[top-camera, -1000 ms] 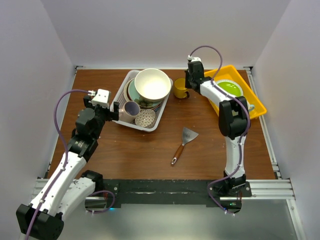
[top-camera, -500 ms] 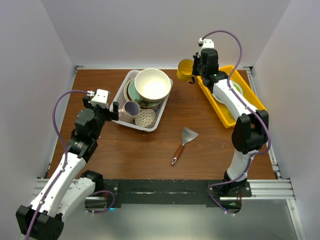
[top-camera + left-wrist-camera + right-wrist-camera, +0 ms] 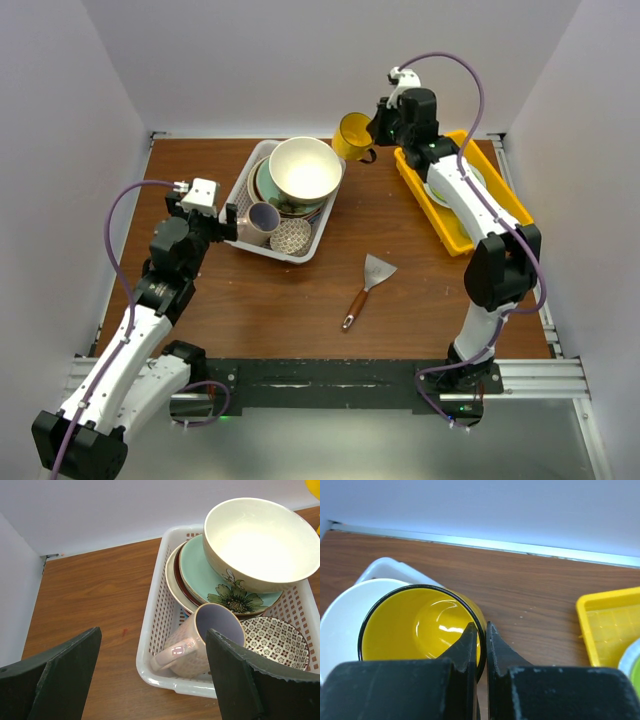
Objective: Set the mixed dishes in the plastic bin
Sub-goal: Pick up the cup at the center of the board, then place the cup in the plastic bin.
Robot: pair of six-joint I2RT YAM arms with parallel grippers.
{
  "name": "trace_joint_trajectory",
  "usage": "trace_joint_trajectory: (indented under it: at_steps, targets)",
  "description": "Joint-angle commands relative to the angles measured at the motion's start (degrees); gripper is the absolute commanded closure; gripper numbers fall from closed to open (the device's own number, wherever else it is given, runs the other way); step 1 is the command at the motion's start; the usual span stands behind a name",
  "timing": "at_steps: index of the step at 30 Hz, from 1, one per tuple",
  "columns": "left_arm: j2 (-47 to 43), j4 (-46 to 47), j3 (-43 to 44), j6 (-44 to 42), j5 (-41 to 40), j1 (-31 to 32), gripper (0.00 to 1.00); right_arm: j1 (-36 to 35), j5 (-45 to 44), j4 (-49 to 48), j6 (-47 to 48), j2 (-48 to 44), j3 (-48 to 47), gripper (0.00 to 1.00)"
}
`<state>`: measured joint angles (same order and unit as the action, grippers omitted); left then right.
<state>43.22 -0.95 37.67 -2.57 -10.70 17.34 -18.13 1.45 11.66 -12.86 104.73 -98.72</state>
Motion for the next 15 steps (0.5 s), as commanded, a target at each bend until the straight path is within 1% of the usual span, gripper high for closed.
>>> trace_joint_trajectory:
  at_steps: [1,15]
  targets:
    - [-0.16,3.06,-0.14,0.64,-0.20,-0.29,0.10,-2.08,5.49,-5.07,-3.04,0.12,-5.61,1.00]
    - [-0.24,3.06,-0.23,0.63,-0.55,-0.29,0.09,-8.23,5.05,-3.84,-3.48,10.75,-14.57,1.00]
